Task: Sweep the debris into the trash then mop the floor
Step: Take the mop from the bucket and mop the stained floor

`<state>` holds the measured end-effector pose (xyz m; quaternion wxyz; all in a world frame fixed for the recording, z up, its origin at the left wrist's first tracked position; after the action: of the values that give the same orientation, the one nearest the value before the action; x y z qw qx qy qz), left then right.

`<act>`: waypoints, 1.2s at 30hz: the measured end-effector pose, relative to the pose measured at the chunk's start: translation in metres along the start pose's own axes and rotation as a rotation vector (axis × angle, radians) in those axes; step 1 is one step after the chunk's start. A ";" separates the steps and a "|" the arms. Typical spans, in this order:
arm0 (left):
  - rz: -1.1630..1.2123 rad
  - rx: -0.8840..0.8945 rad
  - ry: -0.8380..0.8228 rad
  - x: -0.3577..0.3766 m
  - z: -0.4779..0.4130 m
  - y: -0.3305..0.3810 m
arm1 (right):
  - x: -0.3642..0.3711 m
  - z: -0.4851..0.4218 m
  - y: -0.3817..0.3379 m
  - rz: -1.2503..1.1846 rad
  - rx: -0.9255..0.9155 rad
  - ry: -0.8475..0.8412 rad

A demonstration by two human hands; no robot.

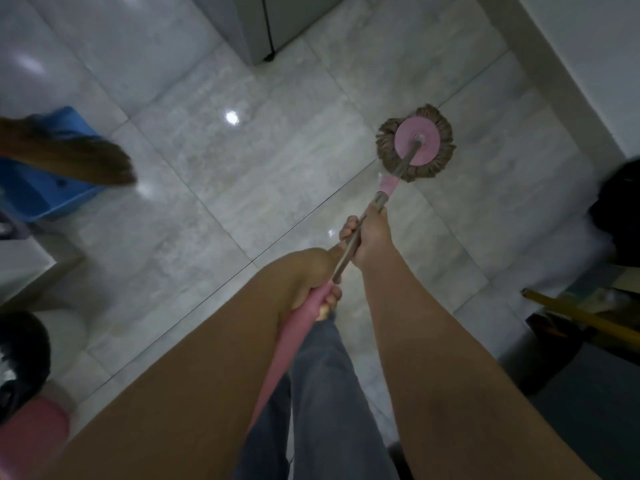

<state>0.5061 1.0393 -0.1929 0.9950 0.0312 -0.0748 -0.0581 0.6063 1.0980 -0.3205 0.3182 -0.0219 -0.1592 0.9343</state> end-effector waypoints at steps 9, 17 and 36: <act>-0.030 0.018 -0.078 0.035 -0.037 0.053 | -0.007 -0.026 -0.065 -0.020 0.006 0.043; -0.122 -0.004 -0.021 -0.049 -0.012 0.011 | 0.046 0.014 0.014 0.205 0.095 -0.016; 0.560 -0.047 -0.003 -0.346 0.070 -0.159 | 0.307 0.094 0.290 0.658 0.082 -0.243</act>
<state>0.1382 0.9198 -0.1851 0.9727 -0.0137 -0.0806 0.2174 0.1780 1.0395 -0.3029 -0.0203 0.0520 -0.1427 0.9882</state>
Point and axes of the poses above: each hand's wrist, its own z-axis away from the middle knuckle, its own x-axis out of the palm, y = z × x, the point moved 9 cm from there along -z, towards the middle knuckle, and after that the axes turned 2 degrees about -z, right-handed, at the moved point
